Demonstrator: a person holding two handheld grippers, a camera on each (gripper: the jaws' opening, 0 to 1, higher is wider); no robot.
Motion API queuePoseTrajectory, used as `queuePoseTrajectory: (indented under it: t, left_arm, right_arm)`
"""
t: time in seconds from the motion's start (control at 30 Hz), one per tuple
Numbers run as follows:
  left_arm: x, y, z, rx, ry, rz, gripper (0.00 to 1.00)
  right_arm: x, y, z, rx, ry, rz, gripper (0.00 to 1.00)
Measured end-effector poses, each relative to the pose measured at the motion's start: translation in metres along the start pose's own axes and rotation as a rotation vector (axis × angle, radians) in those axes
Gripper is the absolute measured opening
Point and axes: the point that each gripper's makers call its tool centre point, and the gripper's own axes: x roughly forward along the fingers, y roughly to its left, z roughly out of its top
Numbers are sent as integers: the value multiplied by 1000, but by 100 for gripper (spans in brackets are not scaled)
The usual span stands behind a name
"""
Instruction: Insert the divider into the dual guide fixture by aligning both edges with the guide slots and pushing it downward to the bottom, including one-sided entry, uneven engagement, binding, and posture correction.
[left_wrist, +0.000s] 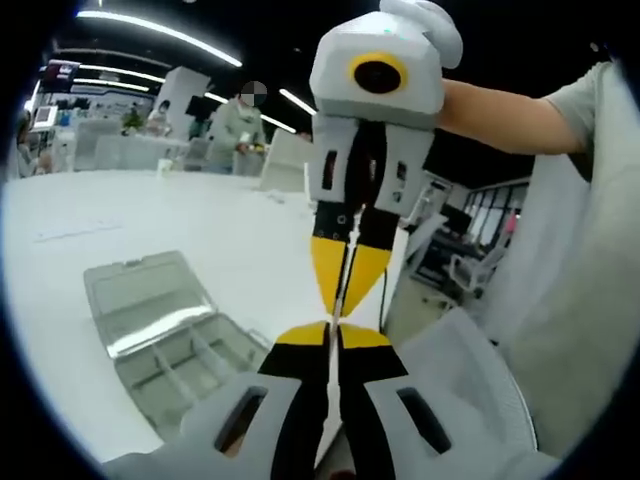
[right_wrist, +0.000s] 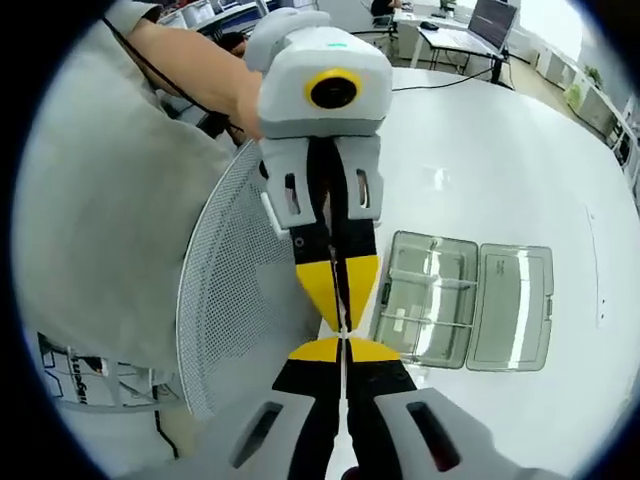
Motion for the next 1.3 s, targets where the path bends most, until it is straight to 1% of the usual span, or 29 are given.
queuePoseTrajectory:
  t: [0.07,0.1,0.13,0.2,0.3,0.33,0.4,0.47,0.57,0.6,0.73,0.87,0.97,1.03,1.07,1.13,1.2,1.3]
  left_arm:
    - [1,0,0,-8,-1,1,0]
    - [1,1,0,-4,-3,6,1]
    - [1,1,0,-9,0,5,1]
    - [1,1,-3,-19,16,11,2]
    - [0,2,-11,12,50,22,2]
    - [0,3,-11,10,49,25,2]
    - [-1,5,-10,12,43,35,3]
    - [-1,6,-11,17,51,38,3]
    - [-1,6,-13,33,67,43,3]
    - [0,6,-13,32,69,42,3]
    - [0,6,-15,37,80,50,4]
    - [1,3,-18,47,97,46,5]
    - [1,3,-18,40,95,51,10]
    - [0,6,-18,38,98,68,14]
    - [-1,5,-18,40,98,69,14]
    - [-3,7,-19,46,101,80,16]
    - [-6,8,-17,43,94,89,18]
    - [-9,9,-14,44,85,104,25]
  right_arm:
    - [0,1,-1,25,-5,7,0]
    - [0,1,-1,19,-6,4,0]
    - [-1,2,-2,45,-8,11,0]
    - [-2,2,-1,59,-11,11,0]
    - [-4,1,0,93,-20,11,0]
    - [-4,2,1,140,-26,16,0]
    - [-5,0,1,133,-29,6,0]
    - [-4,-1,2,181,-33,10,0]
    - [-3,-1,3,188,-42,9,0]
    - [-3,-1,4,207,-49,12,0]
    - [-3,0,6,215,-67,12,0]
    - [-1,3,4,220,-69,19,0]
    - [-1,2,3,221,-68,9,0]
    - [-3,-5,0,199,-50,-27,0]
    - [-4,-4,1,203,-50,-19,0]
    - [-5,-8,-1,189,-37,-41,0]
    - [-5,-9,-2,187,-30,-44,0]
    - [-4,-17,-8,190,-13,-69,0]
